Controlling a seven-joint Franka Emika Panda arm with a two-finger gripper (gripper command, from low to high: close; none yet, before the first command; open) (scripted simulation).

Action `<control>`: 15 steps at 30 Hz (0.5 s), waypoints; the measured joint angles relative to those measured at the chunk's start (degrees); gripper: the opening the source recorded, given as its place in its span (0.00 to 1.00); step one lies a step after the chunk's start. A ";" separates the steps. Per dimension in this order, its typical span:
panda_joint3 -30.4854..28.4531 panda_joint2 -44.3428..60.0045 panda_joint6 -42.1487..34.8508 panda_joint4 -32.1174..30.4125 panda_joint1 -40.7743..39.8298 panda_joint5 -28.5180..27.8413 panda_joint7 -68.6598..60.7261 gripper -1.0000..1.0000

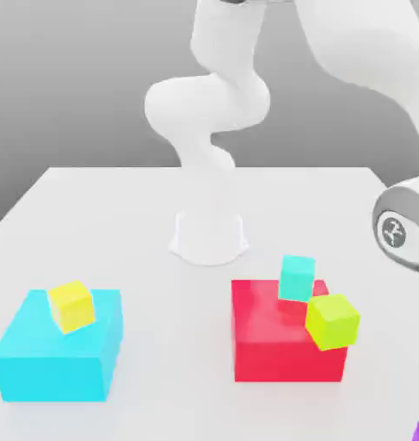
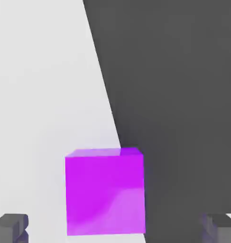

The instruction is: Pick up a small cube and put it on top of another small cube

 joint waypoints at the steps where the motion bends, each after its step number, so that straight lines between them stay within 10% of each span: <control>1: -0.20 1.81 1.34 0.41 0.17 -0.24 0.11 0.00; 15: 0.47 -10.95 -5.34 -5.74 -0.71 1.36 -0.82 0.00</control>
